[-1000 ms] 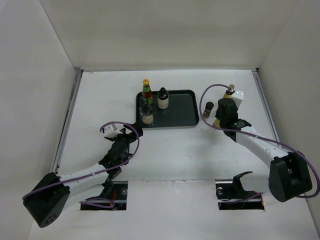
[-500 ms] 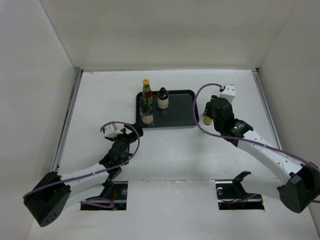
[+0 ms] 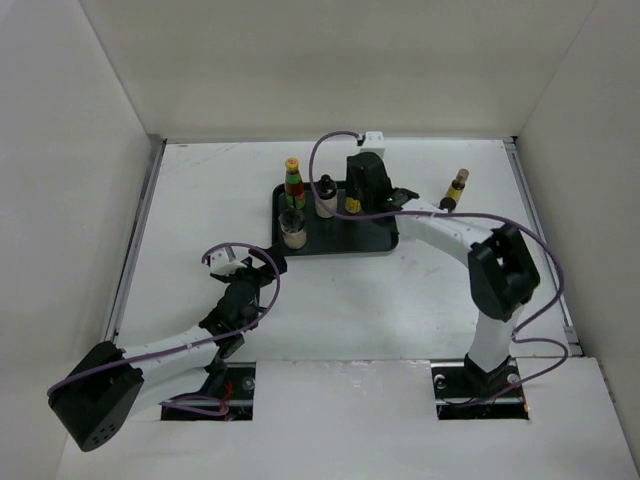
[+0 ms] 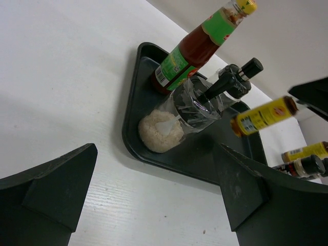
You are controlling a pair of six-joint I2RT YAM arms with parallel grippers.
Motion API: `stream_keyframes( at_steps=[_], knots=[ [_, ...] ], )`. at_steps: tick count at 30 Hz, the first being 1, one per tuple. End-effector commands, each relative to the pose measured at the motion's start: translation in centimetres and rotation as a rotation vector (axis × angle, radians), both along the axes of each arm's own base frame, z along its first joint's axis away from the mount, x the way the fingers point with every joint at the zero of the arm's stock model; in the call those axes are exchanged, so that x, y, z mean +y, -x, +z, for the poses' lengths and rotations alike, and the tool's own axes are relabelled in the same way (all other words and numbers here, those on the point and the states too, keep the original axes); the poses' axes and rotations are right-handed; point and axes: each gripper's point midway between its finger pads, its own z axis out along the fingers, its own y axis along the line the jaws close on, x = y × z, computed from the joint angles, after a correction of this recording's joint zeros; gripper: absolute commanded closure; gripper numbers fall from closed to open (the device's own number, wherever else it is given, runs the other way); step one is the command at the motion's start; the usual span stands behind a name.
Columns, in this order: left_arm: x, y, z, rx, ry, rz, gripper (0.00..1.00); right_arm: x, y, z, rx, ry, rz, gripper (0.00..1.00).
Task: Organize the condiment bottles
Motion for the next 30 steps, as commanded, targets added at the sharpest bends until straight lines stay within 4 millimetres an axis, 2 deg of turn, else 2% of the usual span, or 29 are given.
stream_keyframes(
  at_steps=[1,3,7,15,20,22,26,30],
  knots=[
    [-0.4,-0.2,1.7,-0.05,0.056,-0.008,0.0,1.9,-3.8,5.6,-0.164,-0.078,0.013,0.71],
    [-0.4,-0.2,1.8,-0.053,0.058,-0.008,0.0,2.0,-4.9,4.8,-0.154,-0.071,0.007,0.71],
    [-0.4,-0.2,1.7,-0.049,0.055,-0.007,0.0,1.3,-5.8,3.6,-0.14,-0.059,-0.016,0.71],
    [-0.5,-0.3,1.6,-0.046,0.053,-0.007,0.0,0.0,-6.7,1.5,-0.119,-0.044,-0.047,0.69],
    [-0.4,-0.3,1.5,-0.046,0.053,-0.006,0.0,0.1,-6.4,-0.4,-0.102,-0.035,-0.045,0.54],
    [-0.4,-0.3,1.6,-0.047,0.054,-0.006,0.0,0.1,-6.2,-0.5,-0.1,-0.042,-0.046,0.47],
    [-0.5,-0.3,1.6,-0.048,0.055,-0.009,0.0,-0.1,-5.7,1.1,-0.117,-0.063,-0.046,0.28],
    [-0.5,-0.3,1.6,-0.049,0.056,-0.009,0.0,-1.0,-4.1,4.7,-0.161,-0.094,-0.042,0.15]
  ],
)
